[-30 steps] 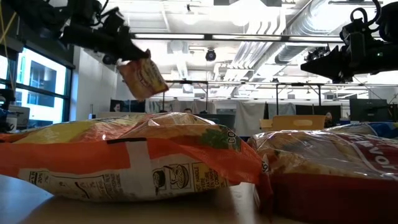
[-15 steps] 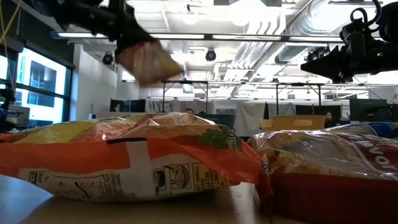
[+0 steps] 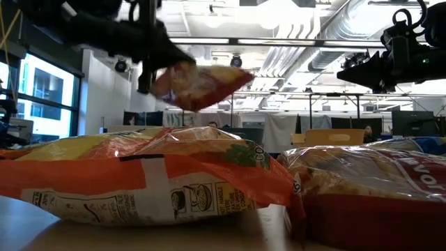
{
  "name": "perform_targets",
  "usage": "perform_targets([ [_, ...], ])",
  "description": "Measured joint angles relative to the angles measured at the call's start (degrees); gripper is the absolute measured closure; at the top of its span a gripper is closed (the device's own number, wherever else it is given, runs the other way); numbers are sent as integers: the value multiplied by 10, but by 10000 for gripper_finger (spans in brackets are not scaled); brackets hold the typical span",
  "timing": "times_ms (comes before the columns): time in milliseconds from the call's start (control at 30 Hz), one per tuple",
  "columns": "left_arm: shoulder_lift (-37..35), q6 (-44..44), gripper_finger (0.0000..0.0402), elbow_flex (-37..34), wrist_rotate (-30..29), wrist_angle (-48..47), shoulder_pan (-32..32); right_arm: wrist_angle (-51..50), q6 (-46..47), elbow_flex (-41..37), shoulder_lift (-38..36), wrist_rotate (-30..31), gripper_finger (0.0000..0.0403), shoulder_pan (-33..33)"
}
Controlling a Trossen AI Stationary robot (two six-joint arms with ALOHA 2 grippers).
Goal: Sort Maruchan noodles
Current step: Put the red noodle pack into the white bin
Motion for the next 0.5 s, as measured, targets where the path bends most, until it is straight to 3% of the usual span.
perform_targets([
  [167, 61, 7, 401, -2, -14, -1, -17, 0, 0, 0, 0, 0, 399, 0],
  [333, 114, 26, 401, -2, 19, -1, -30, 0, -1, 0, 0, 0, 399, 0],
  [500, 123, 72, 389, -2, 53, -18, -32, 0, 0, 0, 0, 0, 399, 0],
])
